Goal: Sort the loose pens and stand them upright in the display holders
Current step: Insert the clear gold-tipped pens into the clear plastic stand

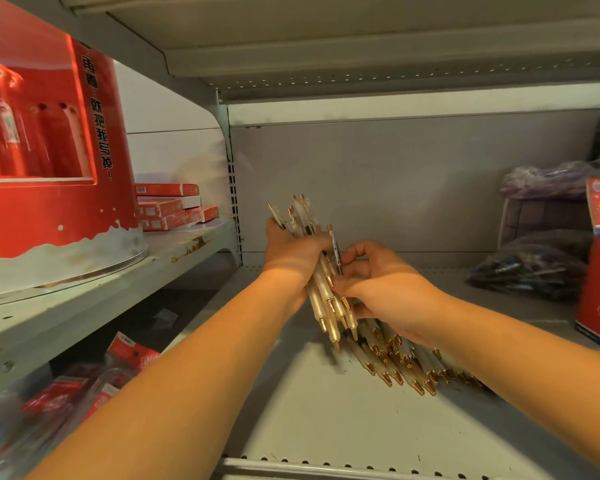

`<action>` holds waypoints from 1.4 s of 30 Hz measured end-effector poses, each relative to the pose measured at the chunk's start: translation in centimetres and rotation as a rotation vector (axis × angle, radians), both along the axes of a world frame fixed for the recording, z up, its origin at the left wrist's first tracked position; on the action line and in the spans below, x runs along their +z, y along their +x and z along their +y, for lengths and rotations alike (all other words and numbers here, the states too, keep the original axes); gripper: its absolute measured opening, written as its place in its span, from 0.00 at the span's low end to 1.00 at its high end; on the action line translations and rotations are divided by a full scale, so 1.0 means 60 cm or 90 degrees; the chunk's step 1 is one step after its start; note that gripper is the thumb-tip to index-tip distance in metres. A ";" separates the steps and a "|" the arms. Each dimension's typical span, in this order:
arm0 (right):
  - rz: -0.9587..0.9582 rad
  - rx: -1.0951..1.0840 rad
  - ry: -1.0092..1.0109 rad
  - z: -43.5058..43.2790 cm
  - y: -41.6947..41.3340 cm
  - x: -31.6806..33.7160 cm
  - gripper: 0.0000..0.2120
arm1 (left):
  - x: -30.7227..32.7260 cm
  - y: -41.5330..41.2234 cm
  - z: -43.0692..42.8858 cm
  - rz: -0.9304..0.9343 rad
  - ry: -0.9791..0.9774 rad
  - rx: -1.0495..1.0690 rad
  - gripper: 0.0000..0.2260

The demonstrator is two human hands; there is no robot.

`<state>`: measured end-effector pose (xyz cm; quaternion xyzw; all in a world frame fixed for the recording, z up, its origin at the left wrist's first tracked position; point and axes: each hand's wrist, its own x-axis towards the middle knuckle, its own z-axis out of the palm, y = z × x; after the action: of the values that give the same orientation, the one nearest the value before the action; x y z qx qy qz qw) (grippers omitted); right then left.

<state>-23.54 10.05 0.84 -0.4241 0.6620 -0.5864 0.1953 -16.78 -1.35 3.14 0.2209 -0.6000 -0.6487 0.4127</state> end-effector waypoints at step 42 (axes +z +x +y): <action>-0.258 -0.203 -0.392 0.349 0.096 0.044 0.16 | 0.026 0.027 0.285 0.244 0.063 -0.637 0.08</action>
<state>-17.78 30.97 3.50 -0.2305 0.4611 -0.8519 0.0920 -15.16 15.78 4.68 -0.1952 -0.5147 -0.8222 0.1447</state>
